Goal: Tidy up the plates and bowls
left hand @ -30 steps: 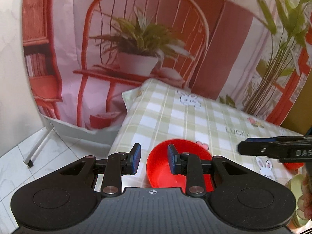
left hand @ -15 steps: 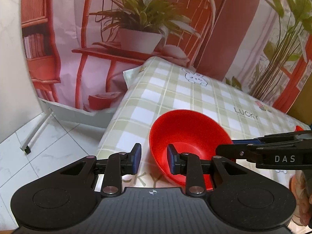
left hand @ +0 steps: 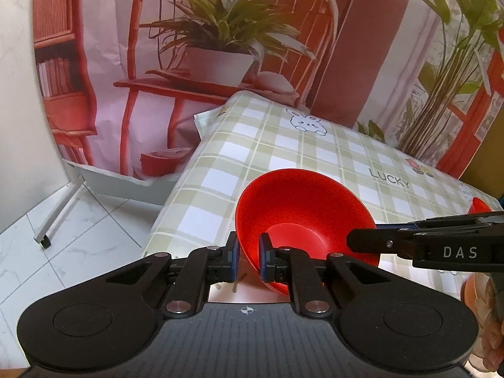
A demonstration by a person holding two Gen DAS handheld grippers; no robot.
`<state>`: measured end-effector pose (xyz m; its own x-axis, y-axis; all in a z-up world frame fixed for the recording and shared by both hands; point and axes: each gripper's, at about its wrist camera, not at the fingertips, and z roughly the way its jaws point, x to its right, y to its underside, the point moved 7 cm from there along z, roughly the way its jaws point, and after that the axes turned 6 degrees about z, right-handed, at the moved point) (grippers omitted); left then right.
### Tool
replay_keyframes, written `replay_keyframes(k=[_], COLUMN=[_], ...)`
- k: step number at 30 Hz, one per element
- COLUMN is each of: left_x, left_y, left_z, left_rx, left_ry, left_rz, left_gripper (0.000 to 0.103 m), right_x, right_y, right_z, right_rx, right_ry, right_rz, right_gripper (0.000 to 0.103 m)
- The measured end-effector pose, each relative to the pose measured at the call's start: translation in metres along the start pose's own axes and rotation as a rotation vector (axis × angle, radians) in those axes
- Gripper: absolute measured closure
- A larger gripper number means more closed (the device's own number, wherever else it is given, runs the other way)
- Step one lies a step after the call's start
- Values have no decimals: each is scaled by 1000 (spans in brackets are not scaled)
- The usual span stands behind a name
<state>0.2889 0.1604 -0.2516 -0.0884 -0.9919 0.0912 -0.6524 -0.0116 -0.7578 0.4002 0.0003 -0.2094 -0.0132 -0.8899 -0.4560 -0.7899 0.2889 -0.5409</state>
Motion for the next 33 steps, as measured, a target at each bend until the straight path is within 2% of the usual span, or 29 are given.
replay_keyframes(k=[7, 12, 23, 33], left_x=[21, 48, 129, 206], left_y=[-6, -16, -34, -26], left_z=[-21, -34, -58, -61], left_rx=[21, 49, 92, 87], left_ry=[5, 27, 82, 159], left_rz=[25, 45, 143, 171], left_gripper=[89, 89, 88, 88], right_x=[10, 23, 74, 131], right_y=[-2, -3, -1, 21], right_z=[-41, -74, -155, -218], right_rx=[60, 113, 243, 327], right_ry=[-31, -19, 9, 60], right_rz=[45, 60, 112, 166], right_gripper=[89, 89, 88, 87])
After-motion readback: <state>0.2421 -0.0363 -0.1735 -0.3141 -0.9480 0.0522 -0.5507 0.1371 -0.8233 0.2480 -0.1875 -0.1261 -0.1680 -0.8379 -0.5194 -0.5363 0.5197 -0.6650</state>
